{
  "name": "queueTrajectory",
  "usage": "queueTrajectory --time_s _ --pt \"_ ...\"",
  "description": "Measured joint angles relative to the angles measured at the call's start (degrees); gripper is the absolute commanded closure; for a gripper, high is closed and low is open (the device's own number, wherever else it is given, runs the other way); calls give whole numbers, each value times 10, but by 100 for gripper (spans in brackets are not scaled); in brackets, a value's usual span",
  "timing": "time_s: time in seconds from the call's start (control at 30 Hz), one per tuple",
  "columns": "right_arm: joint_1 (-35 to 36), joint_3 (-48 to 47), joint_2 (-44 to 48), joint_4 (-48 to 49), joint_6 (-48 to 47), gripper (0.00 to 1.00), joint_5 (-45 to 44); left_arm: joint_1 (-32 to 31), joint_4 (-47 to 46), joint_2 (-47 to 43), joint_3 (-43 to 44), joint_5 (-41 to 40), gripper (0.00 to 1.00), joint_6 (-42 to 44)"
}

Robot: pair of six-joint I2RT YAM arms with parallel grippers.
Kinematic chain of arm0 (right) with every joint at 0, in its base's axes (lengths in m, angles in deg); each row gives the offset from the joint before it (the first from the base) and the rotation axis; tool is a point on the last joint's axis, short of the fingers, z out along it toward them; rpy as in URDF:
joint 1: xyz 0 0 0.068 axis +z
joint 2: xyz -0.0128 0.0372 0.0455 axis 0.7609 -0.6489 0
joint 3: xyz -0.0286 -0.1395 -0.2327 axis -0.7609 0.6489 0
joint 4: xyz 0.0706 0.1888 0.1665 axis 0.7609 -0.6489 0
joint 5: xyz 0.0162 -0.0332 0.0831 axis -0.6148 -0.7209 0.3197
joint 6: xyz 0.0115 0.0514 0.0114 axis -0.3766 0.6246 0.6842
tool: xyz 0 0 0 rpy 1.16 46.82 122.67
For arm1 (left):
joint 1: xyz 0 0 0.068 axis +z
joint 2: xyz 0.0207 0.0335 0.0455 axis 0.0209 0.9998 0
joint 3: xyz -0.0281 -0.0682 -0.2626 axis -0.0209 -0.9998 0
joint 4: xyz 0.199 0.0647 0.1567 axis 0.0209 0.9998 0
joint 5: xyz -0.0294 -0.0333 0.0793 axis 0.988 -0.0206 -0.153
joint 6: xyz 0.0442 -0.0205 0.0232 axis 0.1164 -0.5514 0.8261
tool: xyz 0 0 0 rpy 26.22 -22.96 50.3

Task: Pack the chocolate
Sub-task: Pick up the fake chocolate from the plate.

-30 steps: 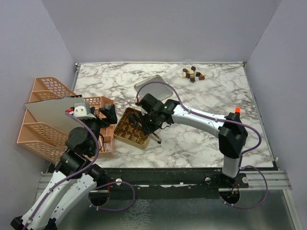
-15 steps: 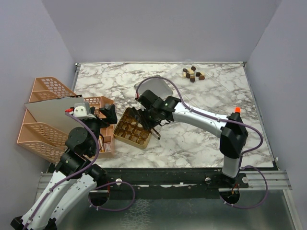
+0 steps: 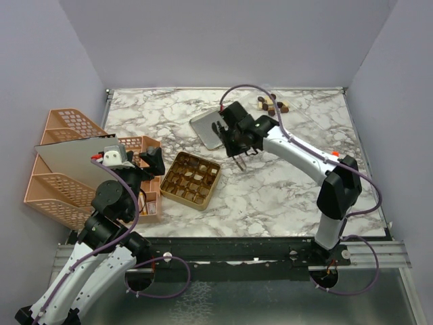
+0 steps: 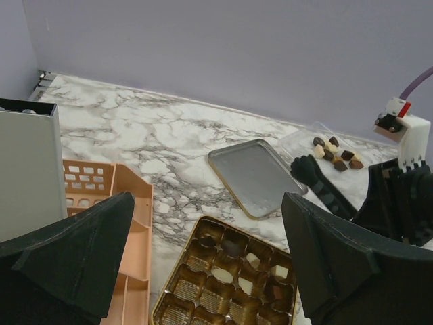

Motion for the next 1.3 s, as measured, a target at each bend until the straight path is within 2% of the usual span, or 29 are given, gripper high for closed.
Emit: queueTrajectory --time_s 0.33,0.7,0.9,1.3 --pt "-163 -22 -20 1 -29 64 -30 0 0 0 0 0 1 0" --pt "-280 -133 -145 -7 -34 61 -25 0 0 0 0 0 1 0" --pt "-309 -153 -181 -24 -36 60 -22 0 0 -1 0 0 1 0" --pt "-313 -205 -232 -39 -43 57 -10 0 0 -8 0 0 1 0"
